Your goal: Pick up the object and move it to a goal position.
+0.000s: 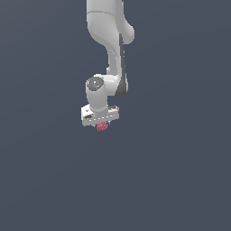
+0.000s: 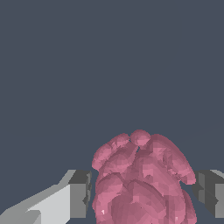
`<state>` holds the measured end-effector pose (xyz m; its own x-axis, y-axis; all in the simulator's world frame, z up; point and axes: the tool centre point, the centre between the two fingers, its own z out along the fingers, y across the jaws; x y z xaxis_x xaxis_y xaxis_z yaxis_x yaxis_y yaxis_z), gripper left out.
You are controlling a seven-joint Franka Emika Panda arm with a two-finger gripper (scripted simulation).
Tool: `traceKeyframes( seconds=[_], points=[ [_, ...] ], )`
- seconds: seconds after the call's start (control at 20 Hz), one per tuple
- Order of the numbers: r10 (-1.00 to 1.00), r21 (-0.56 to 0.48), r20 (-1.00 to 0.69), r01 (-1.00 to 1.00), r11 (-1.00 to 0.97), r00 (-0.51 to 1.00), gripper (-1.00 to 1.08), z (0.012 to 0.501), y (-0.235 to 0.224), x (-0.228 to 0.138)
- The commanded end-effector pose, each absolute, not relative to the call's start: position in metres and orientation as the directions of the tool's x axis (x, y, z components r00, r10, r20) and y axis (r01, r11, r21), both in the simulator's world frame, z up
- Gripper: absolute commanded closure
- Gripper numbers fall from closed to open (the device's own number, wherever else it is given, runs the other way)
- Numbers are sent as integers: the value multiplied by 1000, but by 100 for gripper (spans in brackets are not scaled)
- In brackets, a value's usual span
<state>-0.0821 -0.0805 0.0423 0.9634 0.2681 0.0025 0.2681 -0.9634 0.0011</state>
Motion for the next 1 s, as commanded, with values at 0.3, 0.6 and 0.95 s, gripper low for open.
traceKeyframes(
  seconds=[0.3, 0.6, 0.95],
  points=[
    [268, 1, 2, 268, -963, 963, 108, 52, -90, -71],
    [268, 1, 2, 268, -963, 963, 108, 70, -109, -48],
    [268, 0, 1, 268, -963, 963, 108, 99, -138, -11]
  ],
)
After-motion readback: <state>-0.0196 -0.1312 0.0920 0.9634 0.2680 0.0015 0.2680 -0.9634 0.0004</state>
